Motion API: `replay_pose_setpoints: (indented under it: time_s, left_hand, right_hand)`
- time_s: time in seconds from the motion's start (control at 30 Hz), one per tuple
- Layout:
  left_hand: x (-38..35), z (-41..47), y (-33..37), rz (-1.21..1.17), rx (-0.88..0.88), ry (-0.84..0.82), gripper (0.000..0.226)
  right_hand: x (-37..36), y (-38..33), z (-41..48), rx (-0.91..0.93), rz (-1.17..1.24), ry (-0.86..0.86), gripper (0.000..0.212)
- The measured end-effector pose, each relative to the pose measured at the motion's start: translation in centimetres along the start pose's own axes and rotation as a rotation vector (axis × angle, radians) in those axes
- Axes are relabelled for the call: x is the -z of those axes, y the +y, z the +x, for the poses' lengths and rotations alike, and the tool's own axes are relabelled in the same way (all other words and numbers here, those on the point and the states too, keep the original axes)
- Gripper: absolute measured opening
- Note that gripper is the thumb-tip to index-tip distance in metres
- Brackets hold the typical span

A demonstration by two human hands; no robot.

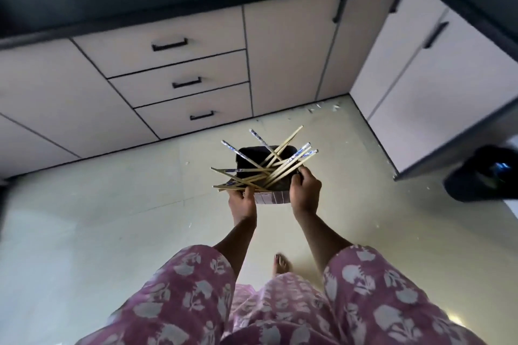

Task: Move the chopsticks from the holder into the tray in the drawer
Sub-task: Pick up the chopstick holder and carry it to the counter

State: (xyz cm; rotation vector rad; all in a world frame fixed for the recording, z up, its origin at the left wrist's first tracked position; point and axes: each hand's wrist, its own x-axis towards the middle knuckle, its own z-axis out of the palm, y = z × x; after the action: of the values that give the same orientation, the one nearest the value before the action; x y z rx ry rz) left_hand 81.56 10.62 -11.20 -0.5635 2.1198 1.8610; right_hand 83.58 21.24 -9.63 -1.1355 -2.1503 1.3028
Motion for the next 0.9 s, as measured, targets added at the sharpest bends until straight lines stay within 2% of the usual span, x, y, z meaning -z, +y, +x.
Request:
replay_pose_setpoints:
  time_s: [0.13, 0.3, 0.5, 0.63, 0.73, 0.83, 0.9]
  left_hand:
    - [0.2, 3.6, 4.3, -0.071, -0.021, 0.118, 0.054]
    - [0.6, 9.0, 9.5, -0.159, -0.054, 0.222, 0.046]
    - [1.8, 18.7, 16.2, -0.192, -0.133, 0.332, 0.017]
    - [3.1, 24.8, 22.3, -0.202, -0.232, 0.295, 0.019]
    - [4.3, 28.9, 26.5, -0.234, -0.306, 0.261, 0.034]
    - [5.3, 33.1, 29.8, -0.224, -0.357, 0.241, 0.024]
    - [6.0, 35.7, 31.7, -0.208, -0.374, 0.223, 0.024]
  right_hand:
    - [-3.3, -4.3, 3.6, 0.037, -0.011, -0.115, 0.015]
    - [-8.2, -10.0, 7.5, 0.11, 0.03, -0.185, 0.026]
    - [-15.1, -17.7, 12.7, 0.207, 0.078, -0.181, 0.026]
    - [-19.7, -23.8, 15.7, 0.249, 0.138, -0.141, 0.03]
    - [-22.8, -28.3, 17.9, 0.244, 0.141, -0.15, 0.035]
    - [-25.5, -32.3, 20.1, 0.219, 0.145, -0.159, 0.034]
    - [-27.1, -34.6, 21.4, 0.221, 0.145, -0.176, 0.033]
